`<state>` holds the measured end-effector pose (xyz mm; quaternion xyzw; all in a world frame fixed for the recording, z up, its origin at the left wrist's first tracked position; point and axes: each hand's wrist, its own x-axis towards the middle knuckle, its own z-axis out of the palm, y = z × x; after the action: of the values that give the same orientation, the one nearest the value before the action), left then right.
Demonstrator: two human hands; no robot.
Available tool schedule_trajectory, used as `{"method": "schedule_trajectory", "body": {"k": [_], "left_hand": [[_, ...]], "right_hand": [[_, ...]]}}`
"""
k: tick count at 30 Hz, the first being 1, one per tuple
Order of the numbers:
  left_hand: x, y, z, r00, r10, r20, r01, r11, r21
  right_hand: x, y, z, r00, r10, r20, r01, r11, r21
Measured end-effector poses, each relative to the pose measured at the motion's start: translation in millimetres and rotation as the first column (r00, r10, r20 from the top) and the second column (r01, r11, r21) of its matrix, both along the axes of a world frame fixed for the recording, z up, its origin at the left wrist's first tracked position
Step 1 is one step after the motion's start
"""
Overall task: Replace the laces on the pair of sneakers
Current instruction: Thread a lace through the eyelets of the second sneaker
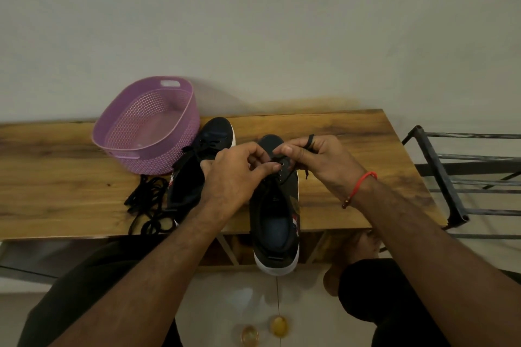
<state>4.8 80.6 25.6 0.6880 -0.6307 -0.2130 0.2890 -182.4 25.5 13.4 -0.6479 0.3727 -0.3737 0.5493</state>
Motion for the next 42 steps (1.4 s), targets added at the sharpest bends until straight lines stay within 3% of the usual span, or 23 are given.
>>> {"method": "schedule_trajectory", "body": {"k": [3, 6, 8, 10, 12, 14, 17, 24, 26, 28, 31, 33, 35, 38, 40, 42], "left_hand": [[0, 0, -1, 0.99, 0.033, 0.14, -0.02, 0.995, -0.095], [-4, -1, -1, 0.992, 0.027, 0.127, -0.016, 0.996, -0.089], [-4, -2, -1, 1.0, -0.022, -0.013, 0.023, 0.998, 0.061], [-6, 0, 4, 0.948, -0.032, -0.315, 0.117, 0.96, 0.255], [-8, 2, 7, 0.825, 0.054, -0.563, 0.171, 0.925, 0.339], [-8, 1, 7, 0.715, 0.118, -0.689, 0.168, 0.927, 0.334], [-5, -3, 10, 0.482, 0.229, -0.846, 0.08, 0.95, 0.302], [14, -12, 14, 0.025, 0.267, -0.963, -0.143, 0.955, 0.261], [24, -14, 15, -0.046, 0.264, -0.963, -0.241, 0.933, 0.267], [39, -17, 15, 0.004, 0.299, -0.954, -0.349, 0.895, 0.278], [62, -17, 12, 0.244, 0.418, -0.875, -0.444, 0.85, 0.282], [65, -13, 7, 0.399, 0.463, -0.791, -0.401, 0.864, 0.304], [62, -6, 1, 0.58, 0.452, -0.678, -0.319, 0.892, 0.321], [59, 6, -1, 0.771, 0.38, -0.512, -0.265, 0.921, 0.285], [58, 13, 1, 0.931, 0.299, -0.209, -0.277, 0.952, 0.128], [56, 20, 2, 0.959, 0.268, 0.088, -0.264, 0.963, -0.055]], "right_hand": [[-1, 1, 2, 0.999, 0.037, -0.002, -0.037, 0.999, 0.016], [-1, 0, 2, 1.0, 0.02, 0.002, -0.02, 0.999, 0.031], [-2, 1, 0, 1.0, 0.018, -0.011, -0.018, 1.0, 0.019], [-1, 1, 0, 1.0, 0.023, -0.009, -0.023, 1.0, 0.016], [1, 1, 0, 1.0, 0.013, 0.008, -0.013, 1.0, 0.025], [1, 1, -1, 1.0, 0.002, 0.012, -0.003, 1.0, 0.03], [0, 0, -2, 1.0, 0.018, -0.025, -0.017, 0.999, 0.038], [-9, -2, 3, 0.999, -0.03, 0.022, 0.027, 0.99, 0.139], [-16, -4, 6, 0.998, -0.032, -0.059, 0.041, 0.985, 0.166], [-30, -7, 8, 0.949, 0.004, -0.314, 0.05, 0.985, 0.164], [-50, -8, 6, 0.749, 0.045, -0.661, 0.11, 0.975, 0.192], [-52, -7, 3, 0.696, 0.043, -0.716, 0.165, 0.962, 0.219], [-46, -6, 0, 0.703, -0.014, -0.711, 0.232, 0.95, 0.211], [-38, -5, -3, 0.716, -0.131, -0.686, 0.351, 0.917, 0.191], [-38, -4, -3, 0.605, -0.205, -0.77, 0.389, 0.919, 0.061], [-42, -3, -2, 0.507, -0.28, -0.815, 0.385, 0.92, -0.076]]}}
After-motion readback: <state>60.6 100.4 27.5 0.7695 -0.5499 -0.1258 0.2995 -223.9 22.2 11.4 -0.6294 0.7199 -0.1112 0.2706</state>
